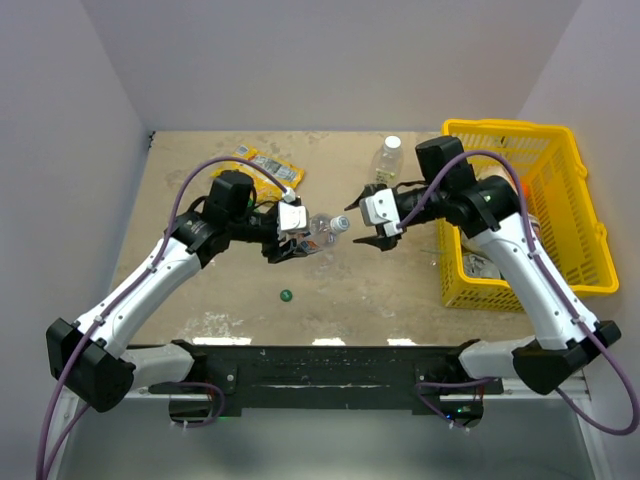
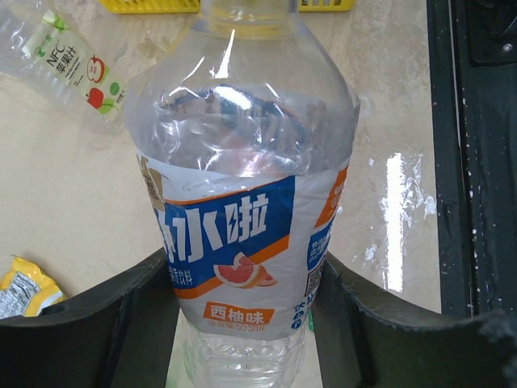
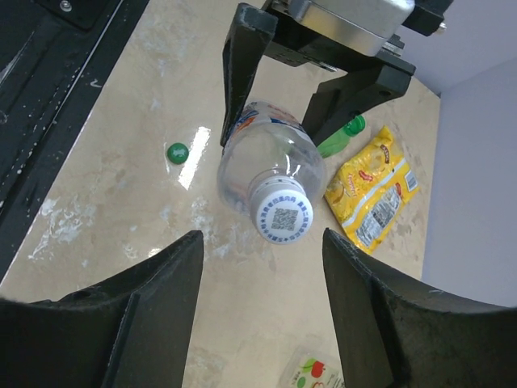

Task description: Screw on the bottle caps

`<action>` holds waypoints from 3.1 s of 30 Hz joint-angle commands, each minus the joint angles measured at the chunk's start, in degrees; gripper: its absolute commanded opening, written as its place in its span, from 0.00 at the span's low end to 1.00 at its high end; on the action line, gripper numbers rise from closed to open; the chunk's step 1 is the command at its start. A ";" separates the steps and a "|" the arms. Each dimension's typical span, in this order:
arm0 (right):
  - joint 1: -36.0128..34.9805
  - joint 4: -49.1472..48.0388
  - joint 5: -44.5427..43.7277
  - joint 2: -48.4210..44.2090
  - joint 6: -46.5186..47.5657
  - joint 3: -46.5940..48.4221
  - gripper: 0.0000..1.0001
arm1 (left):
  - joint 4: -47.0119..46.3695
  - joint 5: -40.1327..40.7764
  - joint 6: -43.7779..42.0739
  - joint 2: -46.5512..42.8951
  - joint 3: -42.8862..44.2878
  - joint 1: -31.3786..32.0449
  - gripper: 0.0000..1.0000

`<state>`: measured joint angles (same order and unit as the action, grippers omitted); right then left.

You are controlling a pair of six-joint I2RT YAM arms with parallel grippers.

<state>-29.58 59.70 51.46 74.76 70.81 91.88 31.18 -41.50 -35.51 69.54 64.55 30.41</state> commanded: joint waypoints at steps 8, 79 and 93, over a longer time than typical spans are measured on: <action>-0.56 1.29 0.39 4.07 -1.03 5.77 0.60 | -0.50 1.94 -5.01 -0.37 2.51 0.00 0.00; -6.28 -1.69 -8.04 4.51 -2.16 4.63 0.22 | -2.79 6.69 -7.82 0.25 2.86 0.00 0.00; -5.66 -38.34 -14.55 0.65 -53.65 -12.34 0.00 | -25.01 18.99 -4.83 -8.89 -4.08 3.42 0.00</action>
<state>-34.87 29.58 39.92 74.28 33.39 80.66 23.73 -25.78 -42.46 64.97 61.08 31.44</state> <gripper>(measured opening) 0.367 0.626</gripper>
